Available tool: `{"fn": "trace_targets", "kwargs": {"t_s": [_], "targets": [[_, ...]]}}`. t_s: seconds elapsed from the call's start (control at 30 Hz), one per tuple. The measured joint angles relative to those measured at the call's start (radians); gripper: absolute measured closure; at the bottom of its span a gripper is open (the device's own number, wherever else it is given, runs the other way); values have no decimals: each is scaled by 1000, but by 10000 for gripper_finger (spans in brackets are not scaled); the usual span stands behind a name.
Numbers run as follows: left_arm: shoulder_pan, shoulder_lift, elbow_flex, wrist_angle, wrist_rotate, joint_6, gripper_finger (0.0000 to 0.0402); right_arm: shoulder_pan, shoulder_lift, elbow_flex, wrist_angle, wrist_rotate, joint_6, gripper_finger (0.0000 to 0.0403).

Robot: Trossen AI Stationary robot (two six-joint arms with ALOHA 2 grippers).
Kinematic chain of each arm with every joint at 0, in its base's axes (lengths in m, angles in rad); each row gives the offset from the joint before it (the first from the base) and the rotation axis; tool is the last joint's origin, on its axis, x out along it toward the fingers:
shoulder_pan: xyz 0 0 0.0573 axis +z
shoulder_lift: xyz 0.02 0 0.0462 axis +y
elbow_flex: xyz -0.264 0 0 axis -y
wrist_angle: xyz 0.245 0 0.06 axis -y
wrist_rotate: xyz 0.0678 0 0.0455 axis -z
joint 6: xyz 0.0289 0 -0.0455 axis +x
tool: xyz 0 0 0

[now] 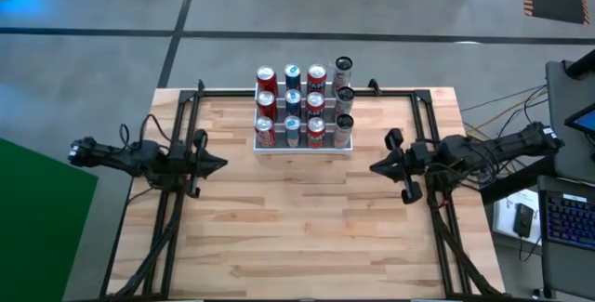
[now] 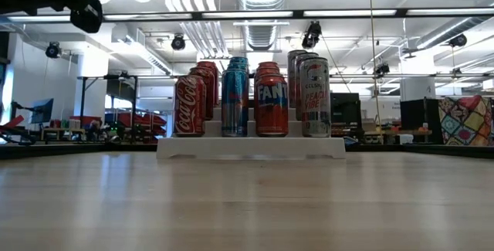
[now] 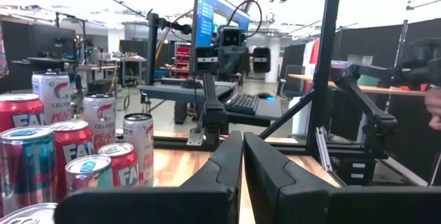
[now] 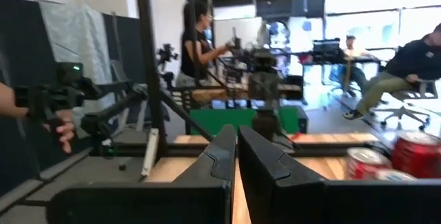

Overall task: Place canned beverage on shelf
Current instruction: Return to Home Position

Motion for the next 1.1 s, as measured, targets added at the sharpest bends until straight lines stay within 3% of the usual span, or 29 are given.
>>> {"fn": "trace_targets", "kwargs": {"t_s": [0.43, 0.57, 0.77, 1.1], "targets": [[-1, -90, -96, -31, 9, -21, 401, -59, -291, -186, -90, 0, 100, 394], [-1, -115, -123, -32, 18, -28, 401, -59, -337, -263, -91, 5, 153, 394], [-1, -146, -125, -84, 137, -32, 401, -59, -381, -329, -74, 8, 164, 394], [-1, -164, -129, -187, 137, -13, 401, -74, -517, -402, -76, 9, 99, 394]]}}
